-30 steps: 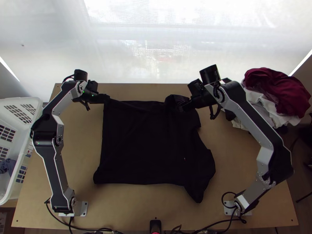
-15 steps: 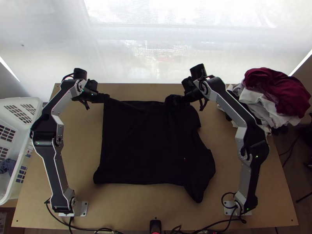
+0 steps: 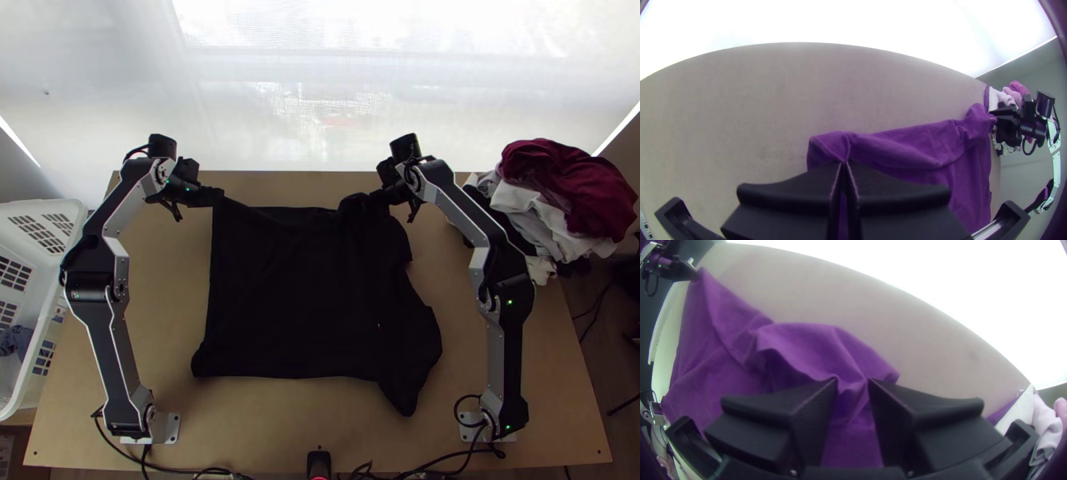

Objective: Fold the t-shirt

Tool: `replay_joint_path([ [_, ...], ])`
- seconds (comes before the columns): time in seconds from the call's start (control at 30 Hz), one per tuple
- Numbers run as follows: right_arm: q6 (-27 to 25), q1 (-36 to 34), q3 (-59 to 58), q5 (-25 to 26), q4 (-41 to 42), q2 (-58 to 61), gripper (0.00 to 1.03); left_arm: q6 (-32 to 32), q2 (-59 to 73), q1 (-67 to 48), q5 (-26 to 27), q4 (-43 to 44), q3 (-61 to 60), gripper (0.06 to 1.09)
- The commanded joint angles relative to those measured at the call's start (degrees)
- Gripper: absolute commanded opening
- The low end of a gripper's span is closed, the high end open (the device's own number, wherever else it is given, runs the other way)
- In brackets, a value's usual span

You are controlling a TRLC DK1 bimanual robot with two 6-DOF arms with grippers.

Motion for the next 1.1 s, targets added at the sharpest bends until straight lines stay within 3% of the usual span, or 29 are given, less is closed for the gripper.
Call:
replay_joint_path([
  [0.0, -1.5, -0.5, 3.1, 4.6, 4.4, 1.5, 0.03, 0.0, -0.2, 0.1, 0.0, -0.8, 1.3, 0.09],
  [0.4, -0.7, -1.7, 14.7, 6.3, 4.5, 4.9, 0.03, -0.5, 0.2, 0.6, 0.0, -1.3, 4.9, 0.09],
  [1.07, 0.5, -5.3, 16.3, 9.0, 11.7, 3.4, 0.03, -1.6, 7.2, 4.2, -0.8, 0.4, 20.0, 0.09],
])
